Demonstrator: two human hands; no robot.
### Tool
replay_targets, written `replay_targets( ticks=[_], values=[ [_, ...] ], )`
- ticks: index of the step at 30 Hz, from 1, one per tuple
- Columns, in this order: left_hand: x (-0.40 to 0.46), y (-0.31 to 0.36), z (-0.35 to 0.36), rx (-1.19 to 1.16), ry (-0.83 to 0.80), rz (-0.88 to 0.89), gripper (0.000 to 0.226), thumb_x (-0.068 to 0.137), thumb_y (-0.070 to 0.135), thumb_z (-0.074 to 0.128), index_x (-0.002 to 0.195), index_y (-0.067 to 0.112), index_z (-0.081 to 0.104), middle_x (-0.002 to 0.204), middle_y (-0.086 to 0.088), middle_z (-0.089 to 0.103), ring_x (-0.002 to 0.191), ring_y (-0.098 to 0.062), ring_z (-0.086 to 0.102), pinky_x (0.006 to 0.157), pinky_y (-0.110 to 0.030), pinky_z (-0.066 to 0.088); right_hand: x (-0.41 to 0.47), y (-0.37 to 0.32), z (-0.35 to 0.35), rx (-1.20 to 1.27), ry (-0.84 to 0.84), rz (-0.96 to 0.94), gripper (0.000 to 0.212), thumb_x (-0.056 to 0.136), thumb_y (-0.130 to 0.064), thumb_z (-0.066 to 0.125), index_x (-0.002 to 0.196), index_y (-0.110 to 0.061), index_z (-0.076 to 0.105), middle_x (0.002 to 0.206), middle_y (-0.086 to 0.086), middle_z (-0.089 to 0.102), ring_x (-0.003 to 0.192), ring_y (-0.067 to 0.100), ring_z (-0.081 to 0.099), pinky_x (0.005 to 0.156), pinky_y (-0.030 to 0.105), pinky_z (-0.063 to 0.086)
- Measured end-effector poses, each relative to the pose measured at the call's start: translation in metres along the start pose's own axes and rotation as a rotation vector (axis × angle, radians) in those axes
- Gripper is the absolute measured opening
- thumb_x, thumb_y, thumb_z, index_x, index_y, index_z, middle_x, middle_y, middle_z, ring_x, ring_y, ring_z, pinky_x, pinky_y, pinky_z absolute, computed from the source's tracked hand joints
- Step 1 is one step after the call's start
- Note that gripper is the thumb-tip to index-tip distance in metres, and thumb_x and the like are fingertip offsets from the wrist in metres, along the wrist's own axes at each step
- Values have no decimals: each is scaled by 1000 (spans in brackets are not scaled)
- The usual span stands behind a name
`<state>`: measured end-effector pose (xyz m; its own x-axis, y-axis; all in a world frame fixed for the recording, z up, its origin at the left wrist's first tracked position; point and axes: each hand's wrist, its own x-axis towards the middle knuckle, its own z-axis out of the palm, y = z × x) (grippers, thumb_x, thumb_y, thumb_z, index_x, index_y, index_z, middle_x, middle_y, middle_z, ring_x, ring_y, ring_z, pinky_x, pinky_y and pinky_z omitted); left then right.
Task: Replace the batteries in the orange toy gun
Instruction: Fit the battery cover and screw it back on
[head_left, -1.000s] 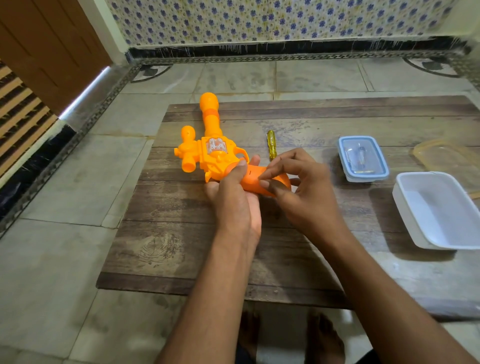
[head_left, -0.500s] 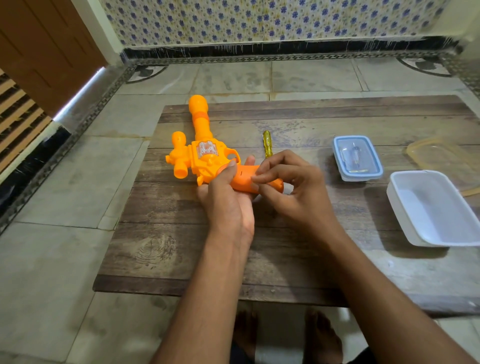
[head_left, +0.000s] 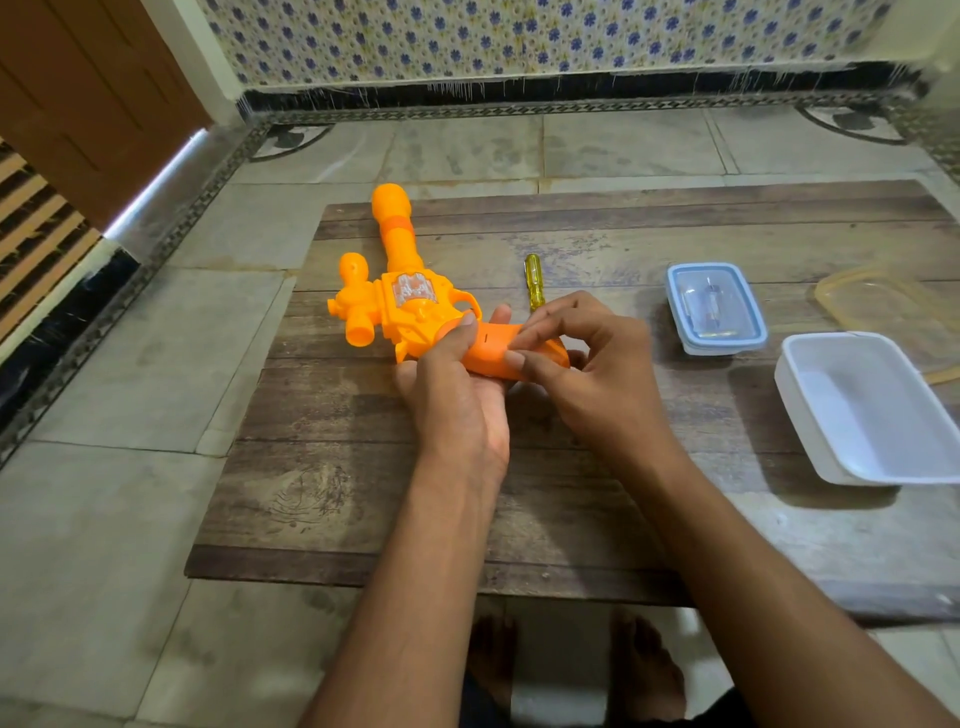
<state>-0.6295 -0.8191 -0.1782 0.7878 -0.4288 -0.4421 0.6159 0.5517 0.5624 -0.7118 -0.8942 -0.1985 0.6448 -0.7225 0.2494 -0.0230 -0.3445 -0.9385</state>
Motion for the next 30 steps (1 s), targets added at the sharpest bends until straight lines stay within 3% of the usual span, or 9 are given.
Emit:
replay_targets(
  ticks=[4, 10, 14, 20, 25, 28, 30],
  values=[
    [0, 0, 0, -8, 1, 1, 50, 94, -12, 55, 141, 3, 46, 133, -21, 62, 104, -43, 72, 57, -46, 59, -1, -2, 2, -68, -10, -24, 12, 79, 1, 81, 83, -8, 74, 99, 3, 68, 95, 7, 65, 77, 10, 47],
    [1, -1, -1, -8, -3, 12, 45, 94, -12, 54, 137, -1, 49, 130, -23, 63, 107, -46, 70, 56, -44, 60, -1, -5, 8, -15, 27, 42, 13, 76, 2, 83, 79, -9, 75, 98, 4, 67, 98, 10, 65, 79, 30, 52],
    [2, -1, -1, -7, -8, 13, 45, 93, -13, 55, 137, -1, 49, 128, -22, 64, 105, -45, 71, 58, -45, 60, -3, -7, 9, -5, 37, 74, 14, 77, 2, 81, 79, -10, 74, 102, 3, 65, 100, 6, 63, 83, 33, 54],
    [2, 1, -1, -23, -6, 25, 49, 94, -11, 55, 140, 0, 47, 131, -23, 63, 94, -39, 74, 56, -45, 60, -3, -10, 8, -7, 21, 81, 19, 77, 3, 81, 77, -14, 72, 105, -3, 65, 103, -7, 59, 83, 20, 47],
    [3, 0, -1, -29, -8, 28, 50, 93, -12, 55, 141, 2, 48, 134, -22, 62, 101, -43, 72, 55, -44, 61, -2, -8, 10, 56, 70, 89, 19, 75, 5, 79, 78, -12, 71, 104, 4, 68, 100, 0, 63, 87, 11, 46],
    [4, 0, -2, -26, -16, 28, 50, 93, -12, 56, 140, 2, 48, 132, -21, 63, 98, -41, 74, 60, -50, 62, -1, -7, 10, 100, 81, 97, 20, 74, 7, 79, 76, -12, 72, 102, 3, 68, 98, -1, 64, 87, 14, 48],
    [5, -2, -3, -21, -21, 27, 49, 93, -11, 56, 139, 2, 50, 130, -21, 65, 94, -39, 76, 72, -59, 61, 0, -5, 10, 134, 93, 110, 23, 72, 7, 80, 73, -15, 73, 102, 3, 68, 101, 5, 66, 89, 23, 51]
  ],
)
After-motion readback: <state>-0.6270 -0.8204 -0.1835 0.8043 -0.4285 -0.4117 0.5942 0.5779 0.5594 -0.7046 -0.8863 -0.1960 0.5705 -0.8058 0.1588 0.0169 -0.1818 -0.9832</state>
